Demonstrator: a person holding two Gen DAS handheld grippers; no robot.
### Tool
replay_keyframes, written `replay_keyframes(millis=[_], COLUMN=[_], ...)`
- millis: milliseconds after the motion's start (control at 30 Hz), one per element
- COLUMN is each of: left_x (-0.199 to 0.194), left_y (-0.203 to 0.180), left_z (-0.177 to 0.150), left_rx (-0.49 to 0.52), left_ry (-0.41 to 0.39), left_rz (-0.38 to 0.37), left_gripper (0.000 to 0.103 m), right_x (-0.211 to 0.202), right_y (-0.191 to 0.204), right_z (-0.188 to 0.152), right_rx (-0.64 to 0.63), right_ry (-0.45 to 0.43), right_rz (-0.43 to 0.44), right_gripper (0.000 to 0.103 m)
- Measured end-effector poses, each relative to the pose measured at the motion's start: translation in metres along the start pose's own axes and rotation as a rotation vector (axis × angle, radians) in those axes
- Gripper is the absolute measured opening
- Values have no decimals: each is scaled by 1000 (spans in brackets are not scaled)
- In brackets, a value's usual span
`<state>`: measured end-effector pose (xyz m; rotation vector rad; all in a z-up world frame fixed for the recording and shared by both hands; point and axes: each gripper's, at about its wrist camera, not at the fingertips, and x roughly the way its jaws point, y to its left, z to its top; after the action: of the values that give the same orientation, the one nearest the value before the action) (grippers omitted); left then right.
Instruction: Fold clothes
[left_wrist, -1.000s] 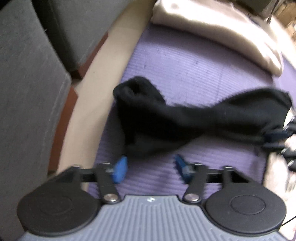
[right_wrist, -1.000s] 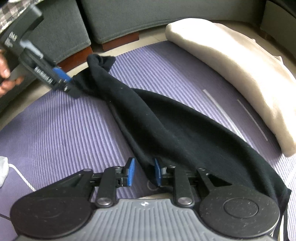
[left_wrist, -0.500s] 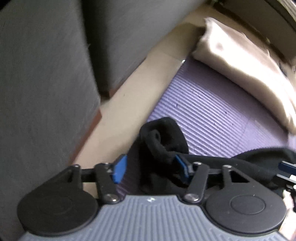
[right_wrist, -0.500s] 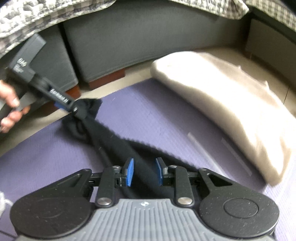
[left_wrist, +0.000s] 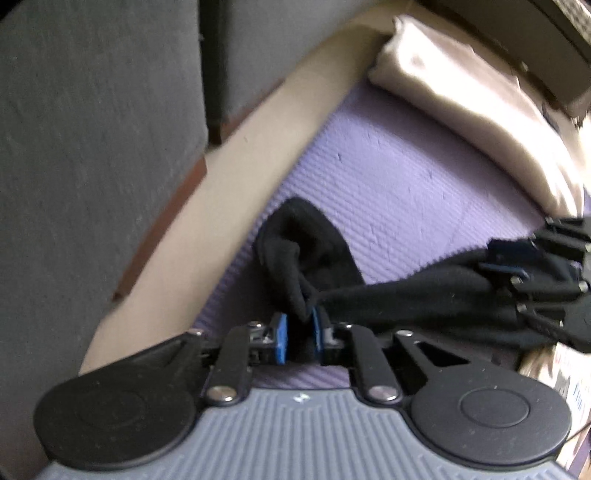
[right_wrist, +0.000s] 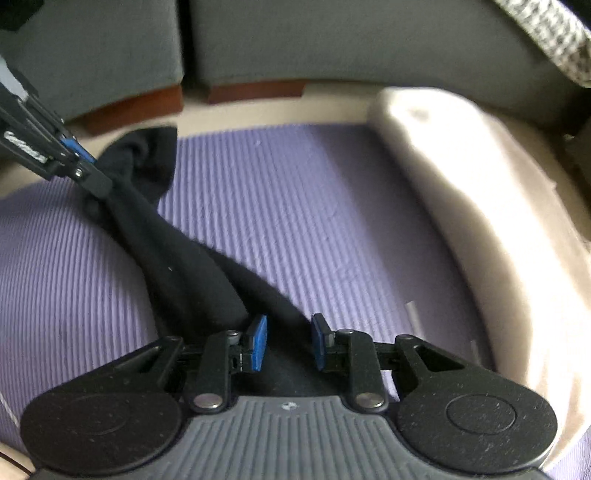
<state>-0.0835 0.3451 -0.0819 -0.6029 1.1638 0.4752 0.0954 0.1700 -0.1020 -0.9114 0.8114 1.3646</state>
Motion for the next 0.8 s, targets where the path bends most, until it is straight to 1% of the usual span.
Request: replay_keyframes(millis=[33, 100, 167, 267, 333, 400, 433, 467, 500, 533, 567, 600, 633, 667, 700, 733, 767, 800], left_x=[1, 3, 3, 0, -2, -2, 2, 5, 12, 17, 18, 17, 16, 13, 11, 7, 5, 4], left_y=[1, 3, 3, -1, -4, -4, -5, -5, -3, 1, 3, 4, 6, 9, 11, 13, 14, 15], left_z=[-1, -2, -2, 1, 3, 3, 2, 2, 1, 0, 0, 2, 4, 7, 9, 12, 14, 16], left_rx=[-1, -9, -18, -9, 6, 18, 26, 29, 20, 3, -10, -20, -36, -59, -74, -89, -103, -121], left_ry=[5, 10, -8, -61, -97, -92, -74, -62, -31, -7, -9, -13, -25, -45, -62, -84, -100, -110], left_rz=[0, -1, 0, 11, 16, 26, 42, 52, 57, 57, 51, 45, 36, 24, 13, 3, -3, -13], left_gripper=[16, 16, 14, 10, 10, 10, 5, 5, 5, 5, 10, 12, 23, 37, 44, 51, 52, 53], right_x=[0, -2, -6, -15, -19, -25, -22, -20, -19, -16, -11, -10, -9, -8, -7, -8, -10, -12], right_y=[0, -2, 0, 0, -1, -2, -3, -4, -5, -4, -4, -3, -2, -1, 0, 0, 4, 9], right_z=[-1, -4, -6, -9, -10, -13, -13, -13, -13, -13, -13, -13, -13, -13, -13, -12, -9, -5], right_rx=[7, 33, 41, 88, 104, 130, 147, 164, 177, 178, 185, 200, 215, 229, 240, 238, 229, 212], right_ry=[-11, -30, -70, -174, -214, -266, -249, -232, -218, -200, -166, -166, -165, -165, -165, -175, -203, -237], right_rz=[9, 35, 27, -33, -87, -196, -231, -265, -291, -301, -315, -298, -282, -265, -253, -247, -222, -179], right_gripper=[24, 6, 1, 0, 0, 0, 0, 1, 2, 3, 8, 11, 16, 26, 30, 30, 30, 30])
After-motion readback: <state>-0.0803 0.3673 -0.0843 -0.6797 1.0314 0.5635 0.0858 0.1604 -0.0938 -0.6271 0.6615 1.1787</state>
